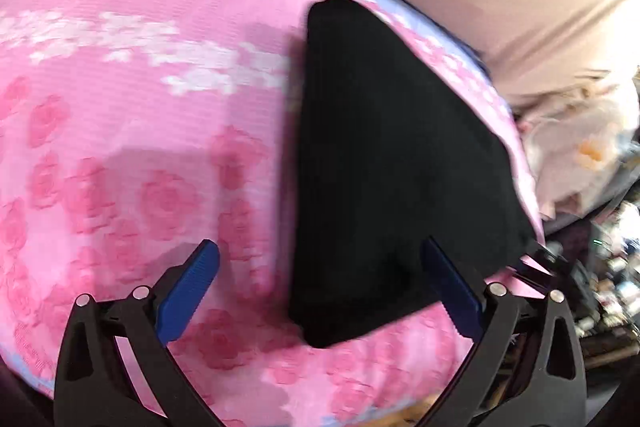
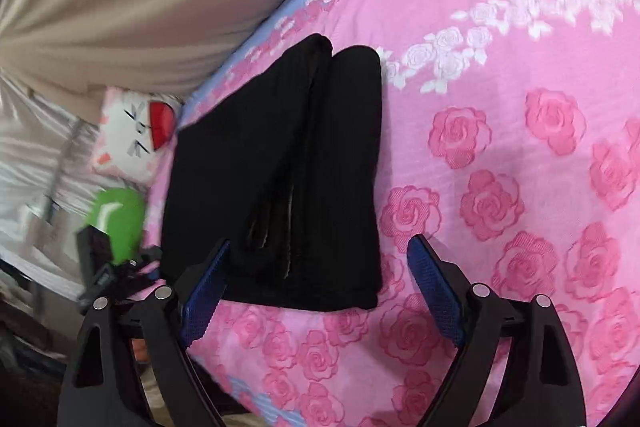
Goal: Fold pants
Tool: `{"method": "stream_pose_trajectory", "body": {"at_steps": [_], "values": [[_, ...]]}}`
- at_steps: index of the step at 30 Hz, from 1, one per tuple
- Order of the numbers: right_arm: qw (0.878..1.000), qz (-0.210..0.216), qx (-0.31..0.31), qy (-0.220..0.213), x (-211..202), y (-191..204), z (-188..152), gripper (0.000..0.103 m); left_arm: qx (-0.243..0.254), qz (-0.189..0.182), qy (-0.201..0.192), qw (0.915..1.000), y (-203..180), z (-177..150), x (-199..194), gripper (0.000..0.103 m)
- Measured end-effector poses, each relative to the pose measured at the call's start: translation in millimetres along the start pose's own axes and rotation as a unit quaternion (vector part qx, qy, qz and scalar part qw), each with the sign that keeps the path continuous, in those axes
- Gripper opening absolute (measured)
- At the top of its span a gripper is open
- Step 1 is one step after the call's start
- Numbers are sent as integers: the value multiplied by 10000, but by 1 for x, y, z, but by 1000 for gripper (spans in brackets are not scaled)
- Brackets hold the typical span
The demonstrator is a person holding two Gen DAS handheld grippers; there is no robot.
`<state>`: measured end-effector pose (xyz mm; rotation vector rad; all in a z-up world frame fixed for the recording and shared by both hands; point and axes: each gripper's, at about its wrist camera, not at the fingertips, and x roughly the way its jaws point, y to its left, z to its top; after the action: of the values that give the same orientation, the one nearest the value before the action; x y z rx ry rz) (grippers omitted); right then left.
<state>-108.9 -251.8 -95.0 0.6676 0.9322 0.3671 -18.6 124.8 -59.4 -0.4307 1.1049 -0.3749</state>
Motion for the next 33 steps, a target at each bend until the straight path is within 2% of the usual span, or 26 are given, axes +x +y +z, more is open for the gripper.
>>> {"method": "stream_pose_trajectory", "body": {"at_steps": [2, 3, 4, 6, 9, 18, 20, 21, 22, 23, 25, 28, 31, 33], "values": [[9990, 392, 107, 167, 1, -2, -1, 86, -34, -512, 254, 9984, -4, 5, 10, 98], [9979, 589, 136, 227, 1, 0, -1, 88, -4, -678, 393, 9969, -8, 7, 16, 98], [9977, 609, 128, 267, 4, 2, 0, 88, 21, -760, 535, 9957, -13, 10, 26, 98], [9983, 436, 6, 374, 13, 7, 6, 88, 193, -650, 489, 9965, -22, 15, 31, 98], [9978, 452, -111, 468, 28, 13, 15, 88, 328, -573, 517, 9965, -31, 25, 42, 98], [9962, 523, -473, 511, 58, 28, 39, 89, 447, -633, 388, 9962, -33, 43, 56, 98], [9967, 452, -531, 426, 60, 31, 38, 85, 546, -620, 350, 9960, -32, 44, 56, 98], [9973, 356, -531, 368, 60, 31, 36, 65, 532, -571, 317, 9964, -32, 44, 56, 97], [9979, 271, -468, 353, 61, 30, 37, 49, 525, -463, 279, 9972, -33, 45, 56, 80], [9983, 337, -334, 346, 61, 28, 37, 48, 553, -281, 291, 9977, -31, 45, 53, 53], [9986, 380, -305, 217, 49, 32, 35, 43, 428, -450, 316, 9976, -24, 50, 39, 39], [9974, 463, -538, 116, 27, 52, 19, 42, 407, -785, 402, 9953, -11, 44, 8, 36], [9969, 509, -564, 201, 6, 58, -7, 43, 680, -749, 594, 9931, -14, 15, -12, 37], [9978, 341, -471, 305, -1, 49, -25, 48, 680, -667, 777, 9924, -13, -1, -8, 43]]}}
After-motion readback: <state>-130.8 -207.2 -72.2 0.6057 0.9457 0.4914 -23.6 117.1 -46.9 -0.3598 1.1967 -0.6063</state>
